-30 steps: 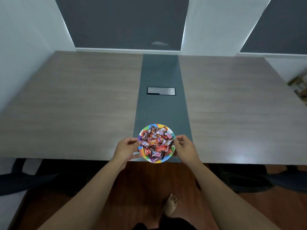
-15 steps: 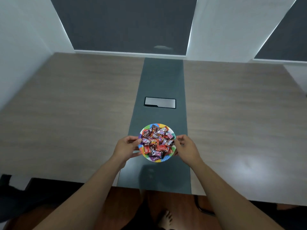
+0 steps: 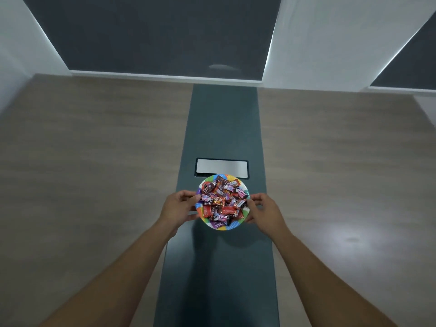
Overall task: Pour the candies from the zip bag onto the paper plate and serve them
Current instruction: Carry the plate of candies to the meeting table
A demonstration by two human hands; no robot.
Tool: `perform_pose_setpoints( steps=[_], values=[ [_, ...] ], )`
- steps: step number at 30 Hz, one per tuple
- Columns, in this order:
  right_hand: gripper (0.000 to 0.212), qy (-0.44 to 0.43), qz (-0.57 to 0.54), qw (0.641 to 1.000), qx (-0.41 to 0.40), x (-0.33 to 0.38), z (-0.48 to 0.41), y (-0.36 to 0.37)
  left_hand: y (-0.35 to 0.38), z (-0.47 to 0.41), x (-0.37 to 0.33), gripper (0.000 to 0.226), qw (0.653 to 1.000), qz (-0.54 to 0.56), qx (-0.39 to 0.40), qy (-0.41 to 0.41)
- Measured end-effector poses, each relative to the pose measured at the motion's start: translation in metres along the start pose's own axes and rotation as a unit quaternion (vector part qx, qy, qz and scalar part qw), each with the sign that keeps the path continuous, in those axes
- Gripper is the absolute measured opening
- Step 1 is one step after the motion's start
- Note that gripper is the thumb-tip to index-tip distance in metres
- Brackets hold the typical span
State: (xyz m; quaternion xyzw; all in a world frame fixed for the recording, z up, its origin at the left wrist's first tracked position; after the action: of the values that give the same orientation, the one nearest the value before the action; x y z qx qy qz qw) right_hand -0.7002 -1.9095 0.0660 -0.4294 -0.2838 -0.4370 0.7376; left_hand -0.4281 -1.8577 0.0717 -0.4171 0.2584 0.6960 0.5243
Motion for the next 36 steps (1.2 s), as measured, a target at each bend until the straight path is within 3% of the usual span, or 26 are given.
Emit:
perform_pose_setpoints(
  steps=[11, 20, 24, 28, 36],
  values=[
    [0.008, 0.06, -0.01, 0.998, 0.016, 0.006, -0.126, 0.013, 0.018, -0.126, -0.022, 0.018, 0.999, 0.006, 0.012, -0.039],
    [0.011, 0.103, -0.005, 0.994, 0.02, -0.012, -0.215, 0.03, 0.033, -0.206, -0.002, 0.007, 0.997, -0.013, 0.005, -0.082],
    [0.006, 0.106, 0.01, 0.994, 0.009, -0.019, -0.237, 0.036, 0.039, -0.232, 0.008, 0.004, 0.996, -0.03, 0.003, -0.088],
    [0.017, 0.112, 0.018, 0.993, 0.004, -0.022, -0.25, 0.042, 0.043, -0.251, 0.014, 0.004, 0.995, -0.036, 0.005, -0.091],
    [0.008, 0.123, 0.033, 0.992, -0.003, -0.016, -0.26, 0.045, 0.045, -0.271, 0.023, 0.004, 0.995, -0.041, 0.004, -0.095]
  ],
)
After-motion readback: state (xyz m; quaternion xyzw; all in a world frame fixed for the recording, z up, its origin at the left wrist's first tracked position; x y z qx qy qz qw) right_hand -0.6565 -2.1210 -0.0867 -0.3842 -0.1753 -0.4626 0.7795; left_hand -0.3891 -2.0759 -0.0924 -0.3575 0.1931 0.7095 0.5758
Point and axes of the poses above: each hand's wrist, its own z-axis away from the middle knuckle, its own y-axis out of the palm, x = y × z, the point moved 3 cm from there along -z, towards the middle knuckle, and after that the axes turned 5 degrees about y, right-handed, at the moved point
